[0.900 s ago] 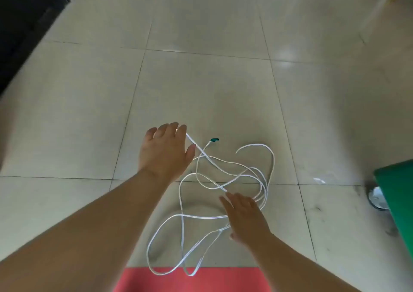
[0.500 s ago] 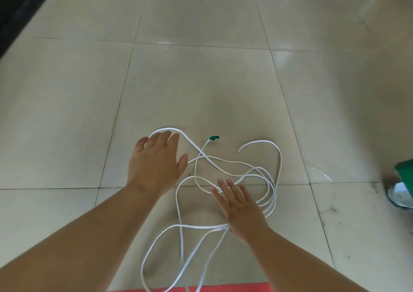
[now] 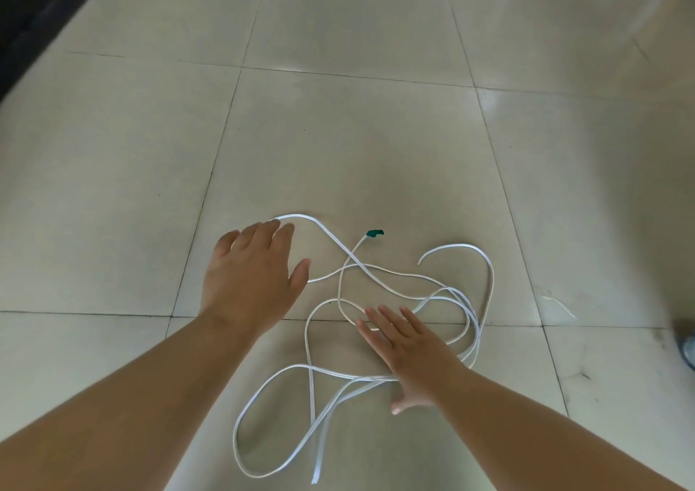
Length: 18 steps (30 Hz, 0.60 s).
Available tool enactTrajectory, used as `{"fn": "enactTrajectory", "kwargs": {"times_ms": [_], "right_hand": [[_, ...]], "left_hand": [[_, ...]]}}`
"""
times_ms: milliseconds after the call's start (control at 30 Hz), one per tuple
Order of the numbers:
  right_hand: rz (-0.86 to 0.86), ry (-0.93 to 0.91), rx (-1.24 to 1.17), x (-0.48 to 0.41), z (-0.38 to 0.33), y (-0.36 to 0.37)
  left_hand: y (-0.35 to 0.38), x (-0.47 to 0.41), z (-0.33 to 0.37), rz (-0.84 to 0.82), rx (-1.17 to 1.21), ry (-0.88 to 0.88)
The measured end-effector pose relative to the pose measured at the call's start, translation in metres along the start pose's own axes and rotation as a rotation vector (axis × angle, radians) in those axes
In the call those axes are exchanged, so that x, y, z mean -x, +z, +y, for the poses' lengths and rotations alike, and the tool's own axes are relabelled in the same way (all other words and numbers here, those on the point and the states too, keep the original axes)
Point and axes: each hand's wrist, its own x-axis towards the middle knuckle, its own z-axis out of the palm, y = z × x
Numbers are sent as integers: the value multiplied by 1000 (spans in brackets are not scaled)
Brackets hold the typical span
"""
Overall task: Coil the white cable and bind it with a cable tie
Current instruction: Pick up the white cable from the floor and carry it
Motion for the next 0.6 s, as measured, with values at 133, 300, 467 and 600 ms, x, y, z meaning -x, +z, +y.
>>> {"fn": "enactTrajectory", "kwargs": {"times_ms": [133,300,467,600], "right_hand": [[58,62,-43,-9,2,-5],[113,92,18,-35,11,-27],[39,131,7,-62,18,-38],[-39,175,-58,-74,22,-45]], "left_hand": [[0,-4,4,-8,-9,2],[0,-5,3,-17,-23,-1],[2,-9,4,-14,-36,5],[7,-13,4,-17,-39,15]]}}
